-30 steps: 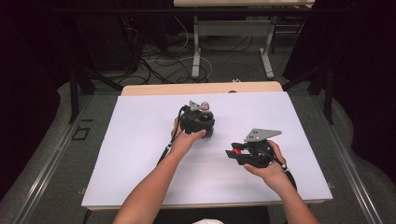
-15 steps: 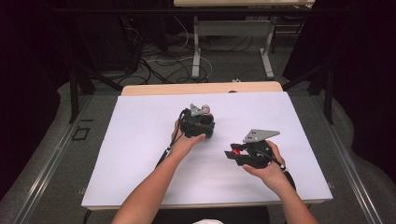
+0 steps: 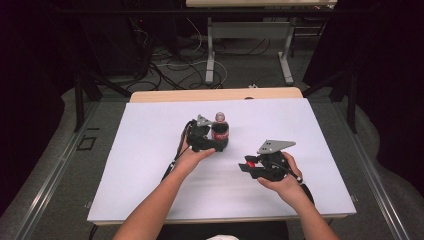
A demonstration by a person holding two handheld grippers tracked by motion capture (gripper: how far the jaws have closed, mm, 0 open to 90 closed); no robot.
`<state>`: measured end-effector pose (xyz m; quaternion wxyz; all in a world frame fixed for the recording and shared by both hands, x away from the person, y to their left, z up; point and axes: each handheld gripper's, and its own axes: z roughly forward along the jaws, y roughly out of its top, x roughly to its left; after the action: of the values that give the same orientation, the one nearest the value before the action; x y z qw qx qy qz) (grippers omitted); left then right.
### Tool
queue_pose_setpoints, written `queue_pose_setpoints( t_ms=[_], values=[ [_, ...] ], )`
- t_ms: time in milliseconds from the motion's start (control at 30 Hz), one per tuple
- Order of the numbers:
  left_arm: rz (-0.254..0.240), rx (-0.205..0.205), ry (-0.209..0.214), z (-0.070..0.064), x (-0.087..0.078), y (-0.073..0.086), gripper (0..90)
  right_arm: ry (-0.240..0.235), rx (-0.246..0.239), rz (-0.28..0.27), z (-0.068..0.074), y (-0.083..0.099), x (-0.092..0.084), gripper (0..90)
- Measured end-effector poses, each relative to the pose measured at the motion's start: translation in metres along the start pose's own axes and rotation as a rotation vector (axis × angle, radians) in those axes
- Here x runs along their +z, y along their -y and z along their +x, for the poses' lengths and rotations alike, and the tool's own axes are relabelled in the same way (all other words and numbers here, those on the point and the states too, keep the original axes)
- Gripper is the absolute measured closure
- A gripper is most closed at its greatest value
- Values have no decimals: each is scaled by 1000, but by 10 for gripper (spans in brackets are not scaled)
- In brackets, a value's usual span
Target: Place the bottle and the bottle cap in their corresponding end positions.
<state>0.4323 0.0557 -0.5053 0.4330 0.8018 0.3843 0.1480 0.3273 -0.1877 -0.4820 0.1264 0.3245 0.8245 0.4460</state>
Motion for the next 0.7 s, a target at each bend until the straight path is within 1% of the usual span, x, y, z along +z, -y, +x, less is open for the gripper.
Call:
queue_pose_setpoints(
  t_ms=[33, 100, 133, 200, 267, 300, 333, 367, 400, 433, 500, 533, 633, 667, 700],
  values=[
    [-12, -33, 11, -2, -3, 1, 7, -2, -3, 8, 0, 0, 0, 613],
    [-11, -39, 17, -2, -12, 4, 7, -5, 4, 9, 0, 0, 0, 612],
    [-19, -50, 24, -2, -15, 6, 7, -6, 5, 9, 1, 0, 1, 612],
    [-30, -54, 37, -1, -23, 9, 7, -3, 2, 10, 1, 0, 1, 613],
    [-41, -69, 50, -1, -32, 14, 7, -7, 1, 12, 1, 1, 2, 612],
    [-34, -67, 46, -1, -36, 16, 7, -5, 2, 15, 1, 1, 2, 612],
    [-31, -74, 37, -2, -40, 18, 7, -12, -3, 18, 0, 1, 3, 612],
    [-27, -71, 25, -1, -43, 19, 7, -8, 3, 12, 1, 1, 4, 612],
    [-22, -78, 21, 0, -47, 21, 7, -5, 3, 12, 1, 1, 4, 612],
    [-26, -88, 27, 2, -51, 22, 7, -4, 4, 14, 1, 1, 4, 613],
    [-48, -137, 37, 4, -58, 25, 7, -10, -6, 23, 1, 1, 5, 612],
    [-52, -140, 31, 5, -62, 26, 7, -6, 1, 20, 2, 1, 6, 613],
    [-61, -140, 15, 7, -71, 30, 7, -10, -6, 27, 2, 1, 9, 612],
    [-63, -144, 13, 8, -75, 31, 7, -11, 2, 26, 2, 2, 10, 613],
    [-73, -142, 7, 9, -78, 32, 7, -16, -12, 29, 1, 2, 12, 613]
  ],
)
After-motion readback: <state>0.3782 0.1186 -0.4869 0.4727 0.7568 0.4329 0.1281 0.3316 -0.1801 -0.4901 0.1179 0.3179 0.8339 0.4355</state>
